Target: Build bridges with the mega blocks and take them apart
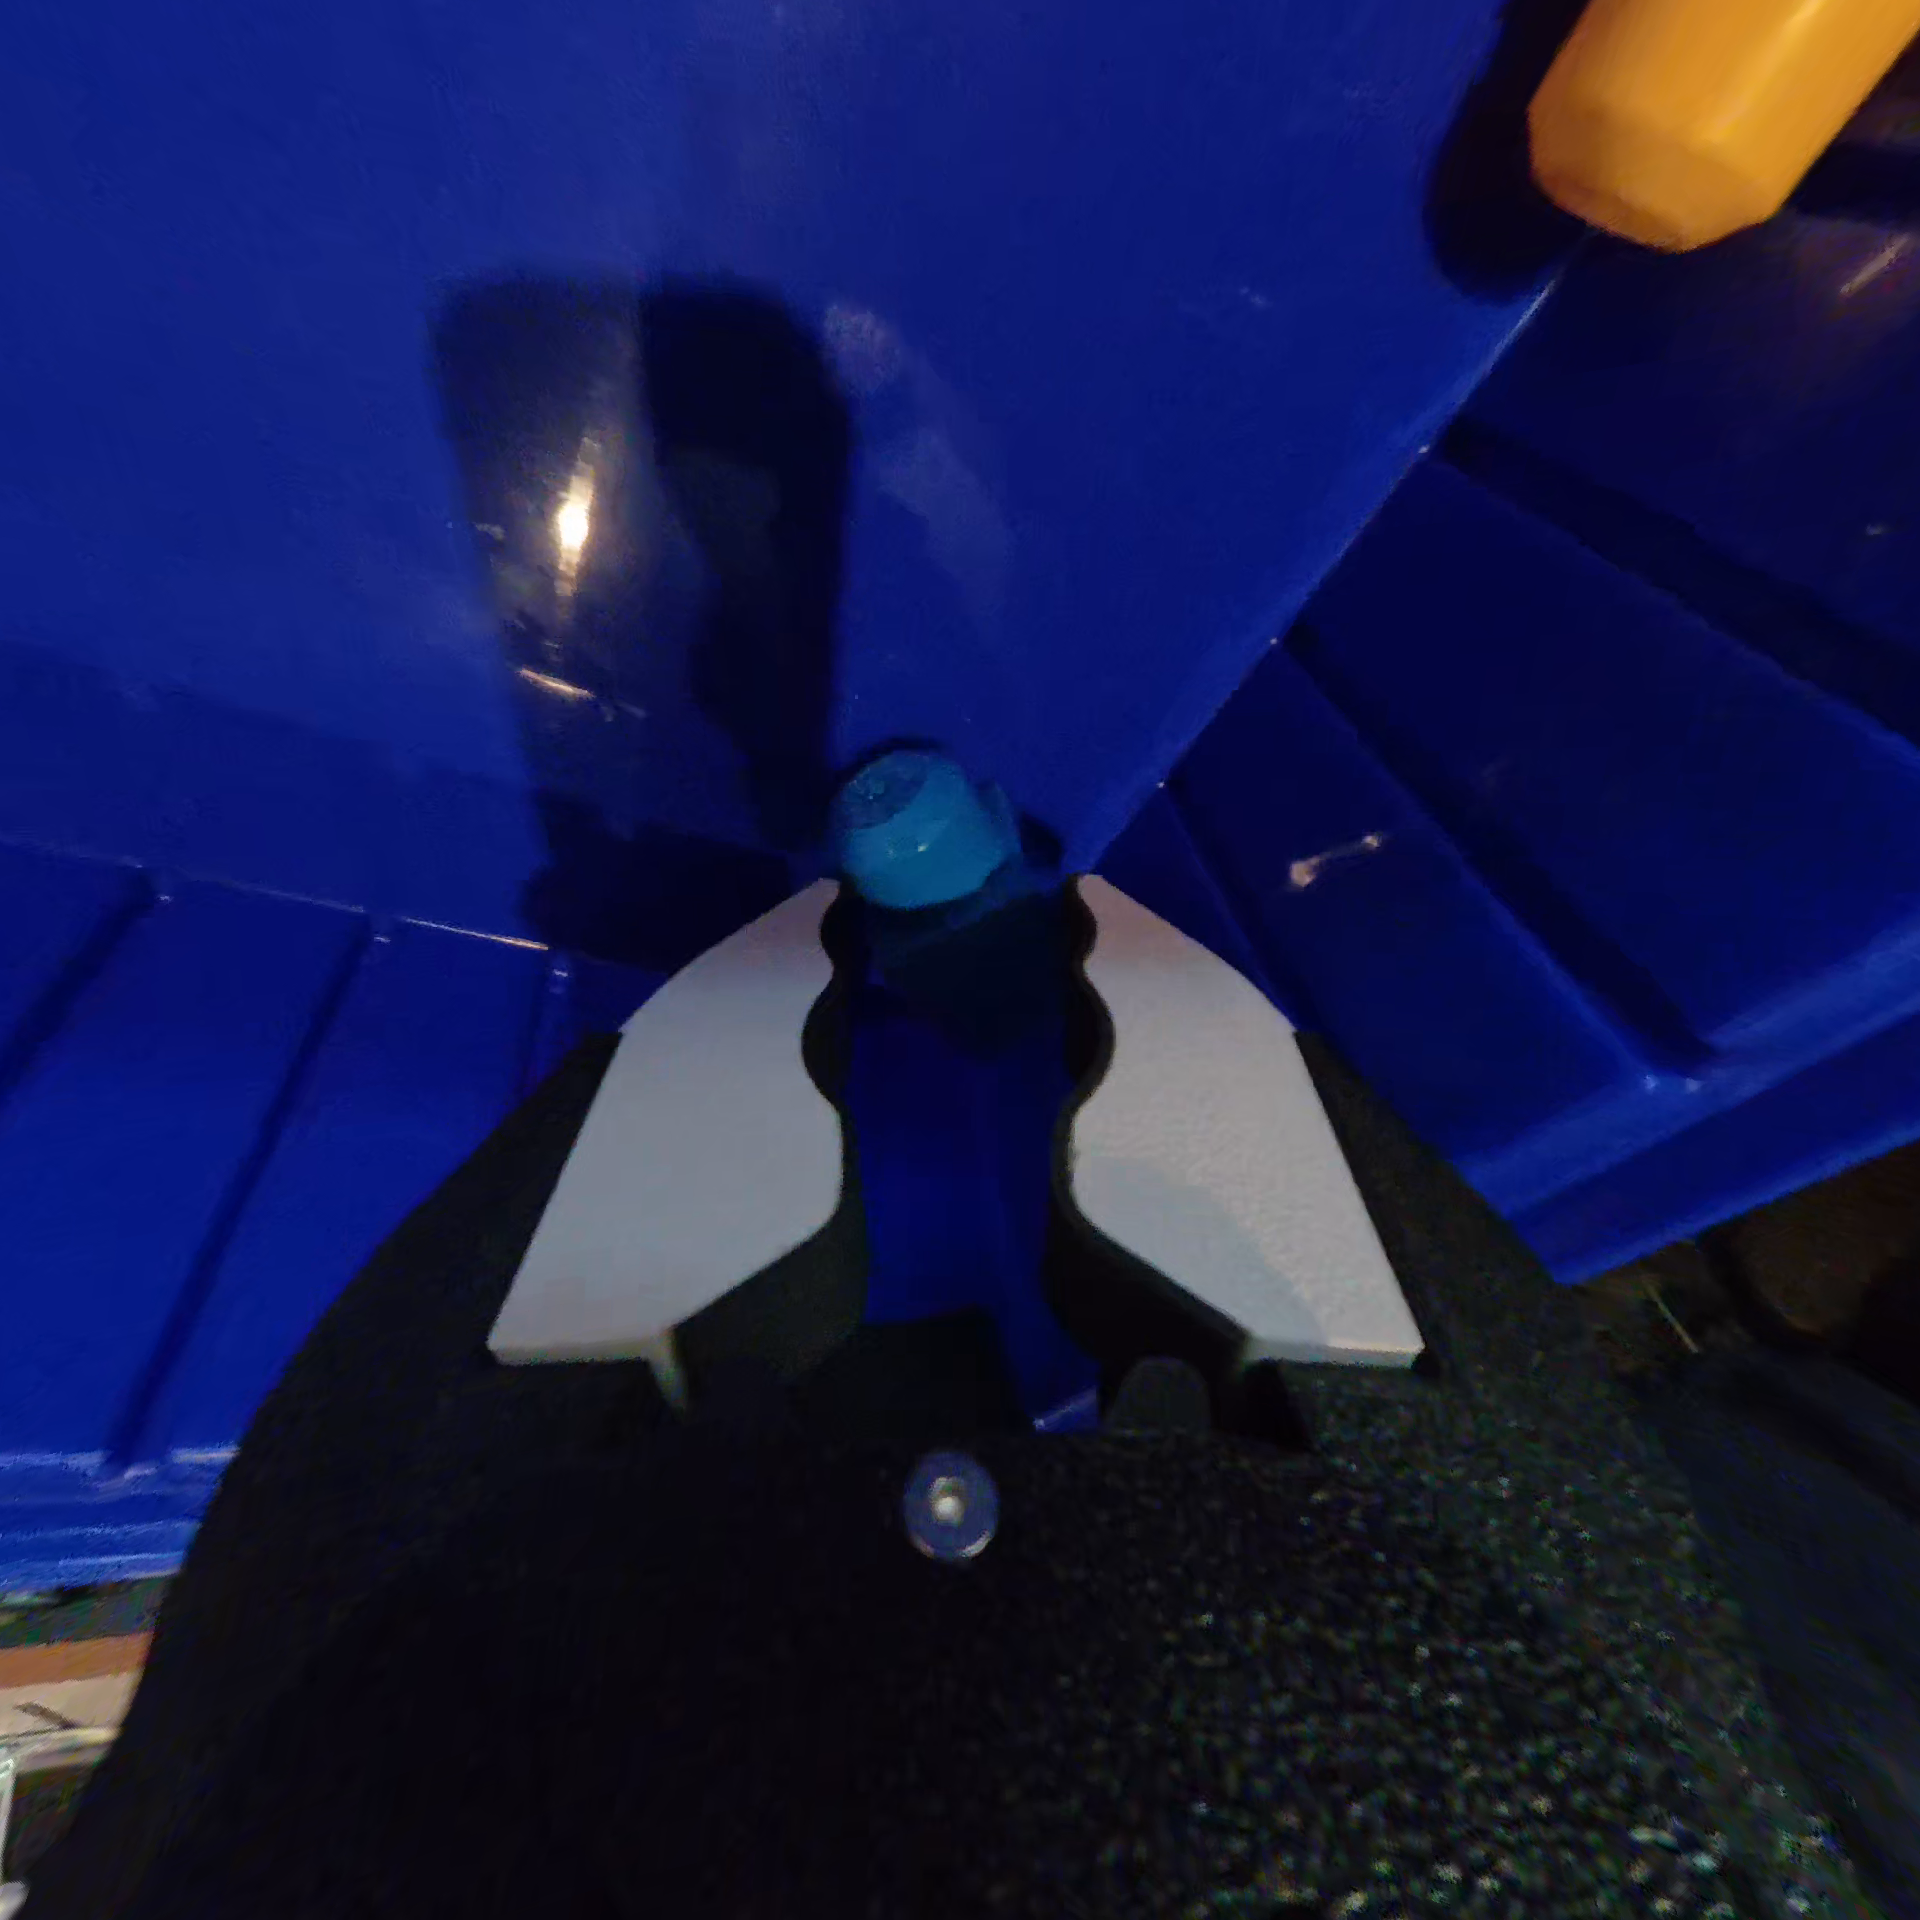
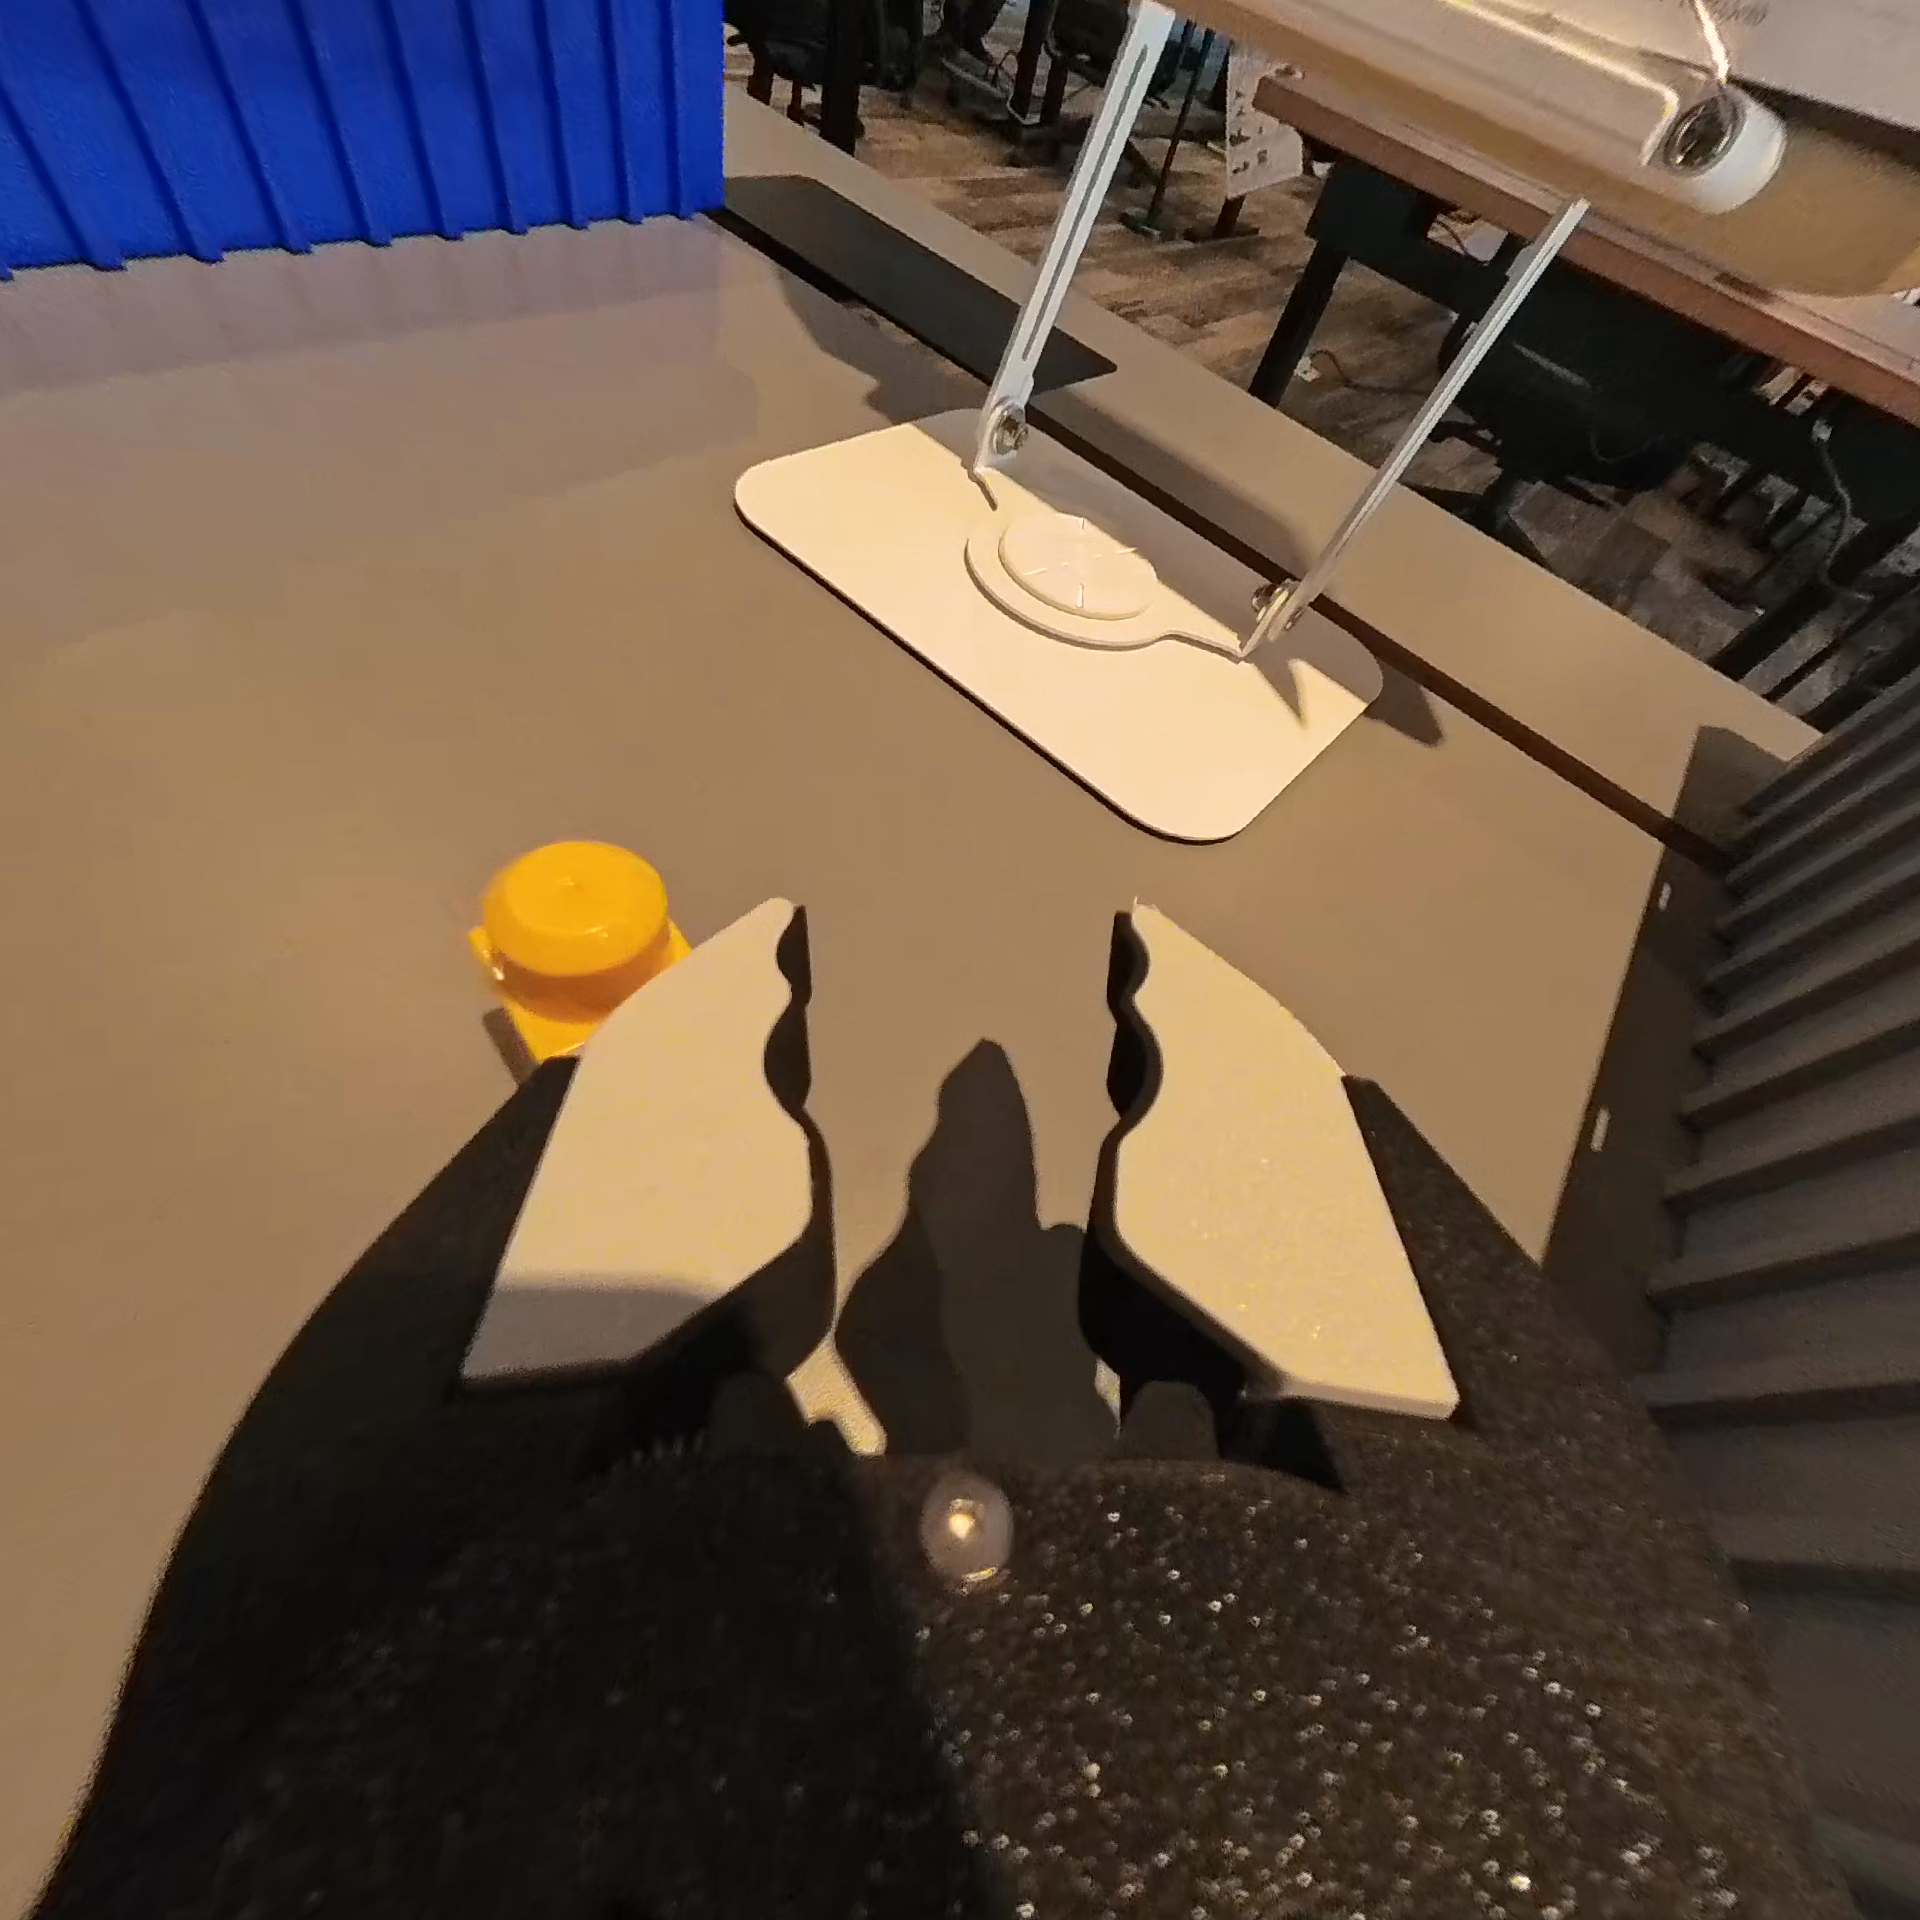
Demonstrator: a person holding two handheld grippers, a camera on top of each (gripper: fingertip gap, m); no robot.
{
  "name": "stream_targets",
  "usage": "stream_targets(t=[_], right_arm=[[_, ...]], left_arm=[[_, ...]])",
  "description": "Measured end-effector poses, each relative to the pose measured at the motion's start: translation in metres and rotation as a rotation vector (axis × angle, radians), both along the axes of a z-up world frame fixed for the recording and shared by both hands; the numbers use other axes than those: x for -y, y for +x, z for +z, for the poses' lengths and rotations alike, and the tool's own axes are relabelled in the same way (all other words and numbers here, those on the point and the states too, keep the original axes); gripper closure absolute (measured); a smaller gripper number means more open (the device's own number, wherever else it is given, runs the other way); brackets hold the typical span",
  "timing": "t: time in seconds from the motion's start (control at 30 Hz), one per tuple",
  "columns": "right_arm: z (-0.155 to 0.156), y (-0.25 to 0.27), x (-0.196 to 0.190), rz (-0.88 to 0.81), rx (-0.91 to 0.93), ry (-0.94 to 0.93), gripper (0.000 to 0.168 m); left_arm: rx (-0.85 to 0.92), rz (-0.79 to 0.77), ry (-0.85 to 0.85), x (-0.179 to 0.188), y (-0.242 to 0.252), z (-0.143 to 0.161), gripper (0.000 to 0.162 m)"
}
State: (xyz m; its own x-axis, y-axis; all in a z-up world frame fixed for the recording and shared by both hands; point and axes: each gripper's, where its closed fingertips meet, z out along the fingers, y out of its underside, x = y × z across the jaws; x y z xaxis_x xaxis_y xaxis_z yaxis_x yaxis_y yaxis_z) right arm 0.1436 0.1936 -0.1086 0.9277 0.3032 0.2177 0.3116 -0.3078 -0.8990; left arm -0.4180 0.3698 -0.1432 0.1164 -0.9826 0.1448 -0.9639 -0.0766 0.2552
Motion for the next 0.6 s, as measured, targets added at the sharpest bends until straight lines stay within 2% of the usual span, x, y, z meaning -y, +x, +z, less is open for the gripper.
stream_targets(t=[0.13, 0.3, 0.37, 0.47, 0.53, 0.6], right_arm=[[0.002, 0.000, 0.001, 0.008, -0.011, 0.012, 0.113], [0.010, -0.003, 0.006, 0.051, -0.061, 0.054, 0.112], [0.013, -0.005, 0.009, 0.082, -0.097, 0.061, 0.112], [0.014, -0.010, 0.013, 0.155, -0.173, 0.036, 0.113], [0.013, -0.015, 0.015, 0.220, -0.231, -0.006, 0.112], [0.011, -0.020, 0.017, 0.292, -0.275, -0.049, 0.110]], left_arm=[[-0.032, 0.044, 0.009, -0.002, 0.002, -0.001, 0.127], [0.042, 0.108, 0.133, -0.010, 0.011, 0.011, 0.129], [0.140, 0.136, 0.188, -0.011, 0.026, 0.030, 0.129], [0.325, 0.139, 0.295, -0.002, 0.064, 0.075, 0.130], [0.494, 0.085, 0.353, 0.017, 0.109, 0.111, 0.130], [0.710, -0.008, 0.358, 0.054, 0.173, 0.144, 0.130]])
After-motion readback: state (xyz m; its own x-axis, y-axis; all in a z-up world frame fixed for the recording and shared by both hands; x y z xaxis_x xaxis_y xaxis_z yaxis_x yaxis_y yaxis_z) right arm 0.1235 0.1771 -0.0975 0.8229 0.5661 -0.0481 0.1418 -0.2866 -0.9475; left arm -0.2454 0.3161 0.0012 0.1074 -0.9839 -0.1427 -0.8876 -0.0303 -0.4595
